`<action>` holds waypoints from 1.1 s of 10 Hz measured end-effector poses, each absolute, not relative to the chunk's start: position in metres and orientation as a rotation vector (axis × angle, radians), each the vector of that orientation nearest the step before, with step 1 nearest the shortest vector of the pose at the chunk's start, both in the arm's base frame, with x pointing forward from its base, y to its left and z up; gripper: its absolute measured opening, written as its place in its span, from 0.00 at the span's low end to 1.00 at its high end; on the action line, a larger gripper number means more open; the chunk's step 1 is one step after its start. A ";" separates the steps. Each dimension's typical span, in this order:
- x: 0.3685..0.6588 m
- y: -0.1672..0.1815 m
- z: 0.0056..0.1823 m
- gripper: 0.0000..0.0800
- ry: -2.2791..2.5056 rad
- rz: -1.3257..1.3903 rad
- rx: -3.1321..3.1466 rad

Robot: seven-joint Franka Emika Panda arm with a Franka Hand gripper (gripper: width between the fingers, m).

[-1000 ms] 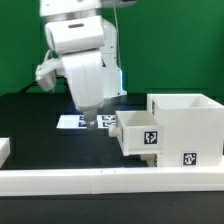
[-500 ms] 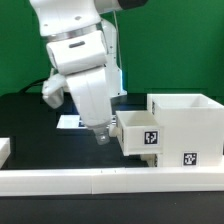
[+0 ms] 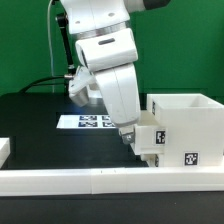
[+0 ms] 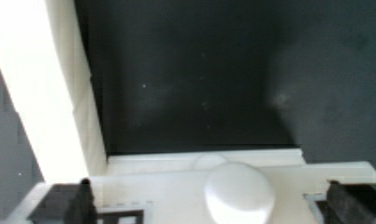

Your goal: Assemble drawer

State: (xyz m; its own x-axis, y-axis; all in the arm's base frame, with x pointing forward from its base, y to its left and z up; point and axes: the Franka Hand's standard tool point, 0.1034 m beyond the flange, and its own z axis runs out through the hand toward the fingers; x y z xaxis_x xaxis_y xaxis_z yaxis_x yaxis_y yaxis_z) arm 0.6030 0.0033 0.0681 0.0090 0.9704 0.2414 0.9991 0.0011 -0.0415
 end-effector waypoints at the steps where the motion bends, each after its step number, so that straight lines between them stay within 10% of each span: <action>1: 0.603 0.012 0.068 0.81 -2.050 -0.209 -2.093; 11: 0.601 0.035 0.063 0.81 -2.078 -0.200 -2.107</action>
Offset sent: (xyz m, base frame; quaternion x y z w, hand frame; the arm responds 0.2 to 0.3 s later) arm 0.0000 0.0000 0.0000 0.0000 0.0000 0.0000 1.0000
